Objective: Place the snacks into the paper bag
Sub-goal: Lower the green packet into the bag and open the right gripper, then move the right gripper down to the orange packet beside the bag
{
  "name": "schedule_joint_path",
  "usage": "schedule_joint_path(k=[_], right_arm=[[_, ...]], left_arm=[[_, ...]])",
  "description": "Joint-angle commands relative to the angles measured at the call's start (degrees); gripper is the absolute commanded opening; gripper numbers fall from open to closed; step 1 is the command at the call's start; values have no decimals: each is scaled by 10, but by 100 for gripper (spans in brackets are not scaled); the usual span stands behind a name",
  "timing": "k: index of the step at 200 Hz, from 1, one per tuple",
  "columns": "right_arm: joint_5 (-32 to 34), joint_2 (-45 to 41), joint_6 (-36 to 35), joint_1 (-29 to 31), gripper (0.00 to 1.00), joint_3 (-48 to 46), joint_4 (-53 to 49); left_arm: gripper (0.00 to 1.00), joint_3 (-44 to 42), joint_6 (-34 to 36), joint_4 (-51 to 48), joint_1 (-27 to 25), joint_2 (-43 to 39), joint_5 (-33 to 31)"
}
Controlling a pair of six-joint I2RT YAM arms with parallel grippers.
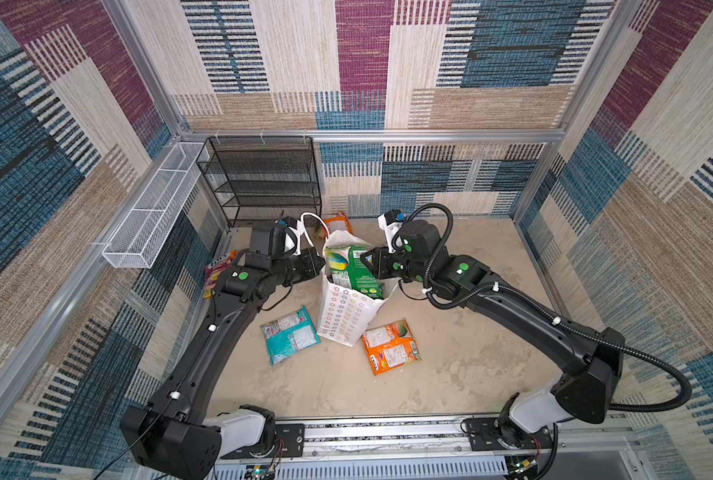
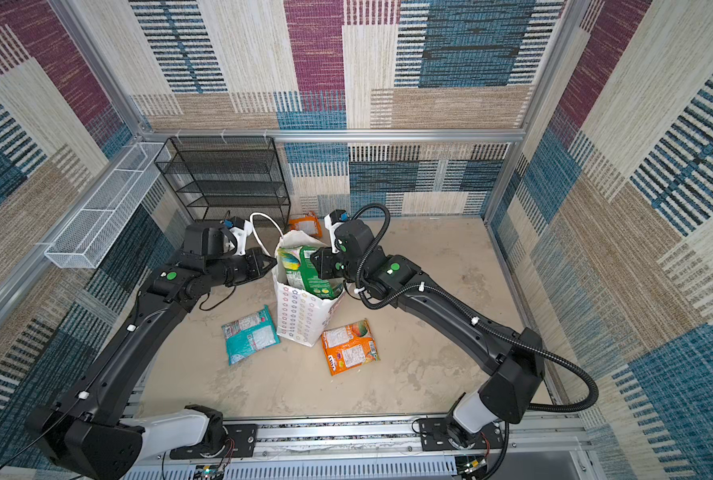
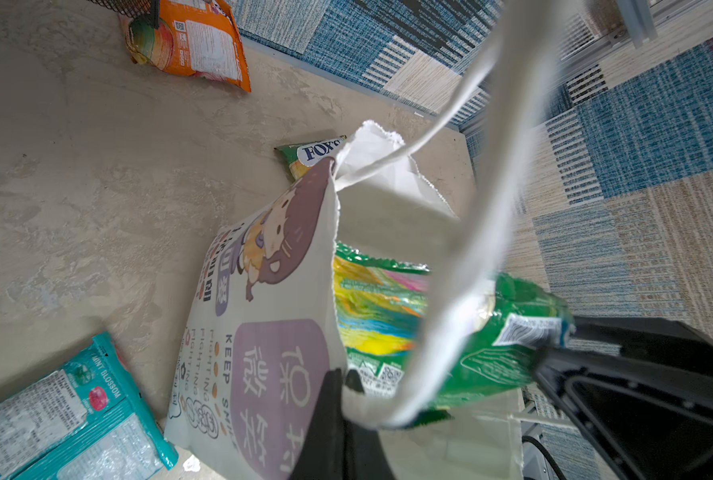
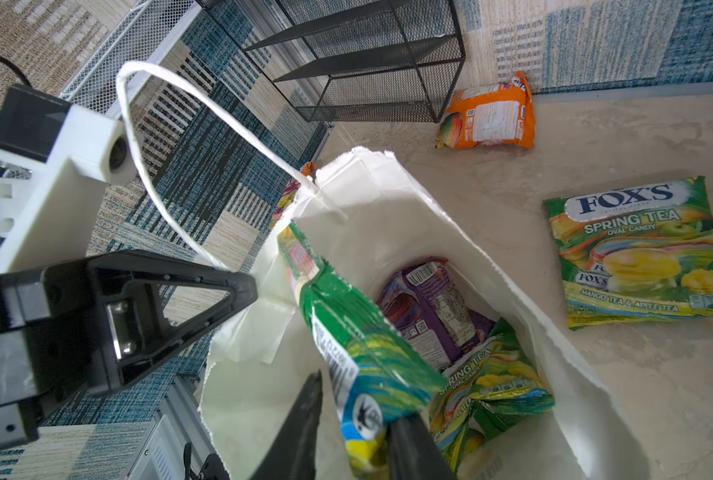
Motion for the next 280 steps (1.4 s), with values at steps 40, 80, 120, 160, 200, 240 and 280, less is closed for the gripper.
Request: schedule_joint_path(k=[40, 80, 120, 160, 200, 240, 280], right_arm=[[8, -2, -4, 1, 47, 30, 9], [10, -2, -17, 1, 57, 78, -20], [24, -41, -32, 1, 76, 89, -47], [78, -132, -43, 0, 100, 19, -60], [147, -243, -25, -2, 100, -92, -75], [169, -351, 33, -12, 100, -227, -85], [125, -396, 79, -14, 100, -359, -64]], left_arm=[[0, 7, 5, 1, 0, 5, -26], [0, 8, 6, -6, 0, 8, -37], [0, 11, 7, -10, 0, 10, -39], [0, 11, 7, -10, 0, 10, -39], [0, 11, 7, -10, 0, 12, -38], [0, 10, 8, -8, 0, 10, -38], [0, 10, 8, -9, 0, 12, -36]])
